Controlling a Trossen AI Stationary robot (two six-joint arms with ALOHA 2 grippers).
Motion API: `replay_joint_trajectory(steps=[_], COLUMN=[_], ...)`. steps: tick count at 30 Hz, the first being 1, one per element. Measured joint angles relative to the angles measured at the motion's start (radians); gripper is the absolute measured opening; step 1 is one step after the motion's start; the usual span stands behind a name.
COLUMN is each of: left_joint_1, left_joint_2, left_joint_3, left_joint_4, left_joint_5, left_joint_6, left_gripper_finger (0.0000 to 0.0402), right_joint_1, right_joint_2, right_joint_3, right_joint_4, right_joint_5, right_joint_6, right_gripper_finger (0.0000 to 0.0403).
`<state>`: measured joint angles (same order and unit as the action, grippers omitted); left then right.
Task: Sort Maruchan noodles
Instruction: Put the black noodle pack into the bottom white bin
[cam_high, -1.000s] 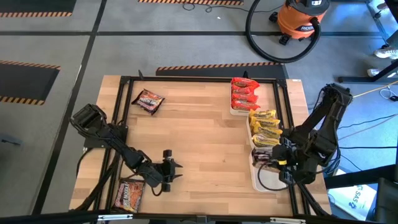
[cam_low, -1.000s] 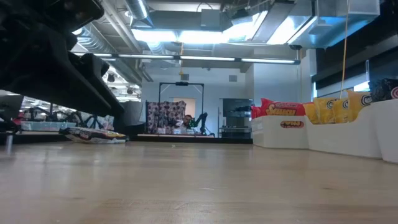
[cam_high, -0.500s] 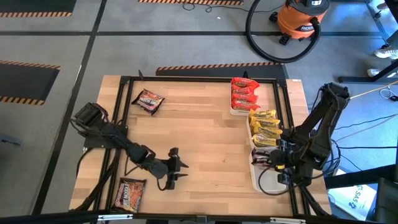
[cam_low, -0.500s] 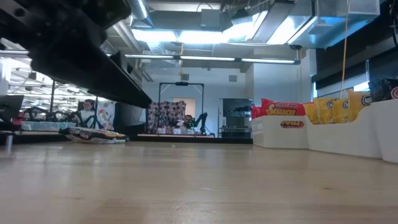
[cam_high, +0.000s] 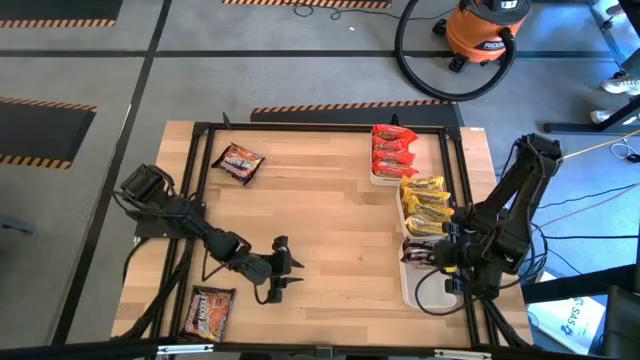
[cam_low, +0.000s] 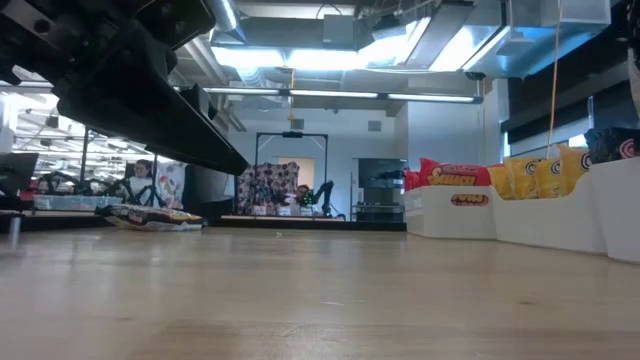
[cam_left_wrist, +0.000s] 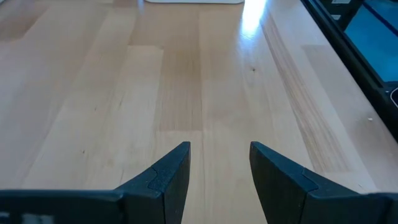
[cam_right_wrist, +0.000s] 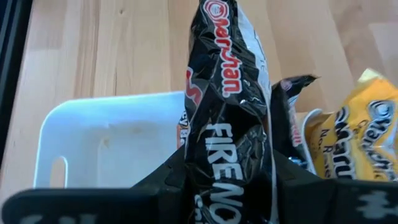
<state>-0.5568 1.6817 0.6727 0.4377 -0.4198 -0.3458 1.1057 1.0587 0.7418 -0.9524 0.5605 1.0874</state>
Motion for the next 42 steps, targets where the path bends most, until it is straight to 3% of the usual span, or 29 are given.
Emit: replay_joint_trajectory(steps=[8, 30, 34, 42], left_joint_1=[0.000, 0.000, 0.000, 0.000], left_joint_2=[0.000, 0.000, 0.000, 0.000], left_joint_3=[0.000, 0.000, 0.000, 0.000], left_joint_4=[0.000, -0.001, -0.001, -0.001], left_joint_5=[0.000, 0.000, 0.000, -0.001], left_joint_6=[0.008, 0.012, 0.016, 0.017], left_gripper_finger=[0.0160, 0.0160, 0.0160, 0.0160], right_joint_1=[0.000, 0.000, -0.001, -0.011], right_joint_2=[0.037, 0.039, 0.039, 0.039], right_joint_3=[0.000, -0.042, -0.108, -0.123], right_joint_4=[0.004, 0.090, 0.137, 0.128], right_joint_5=[-0.019, 0.114, 0.042, 0.022], right_joint_6=[-0.024, -0.023, -0.015, 0.002], right_gripper_finger=[0.0095, 0.0095, 0.0095, 0.0095])
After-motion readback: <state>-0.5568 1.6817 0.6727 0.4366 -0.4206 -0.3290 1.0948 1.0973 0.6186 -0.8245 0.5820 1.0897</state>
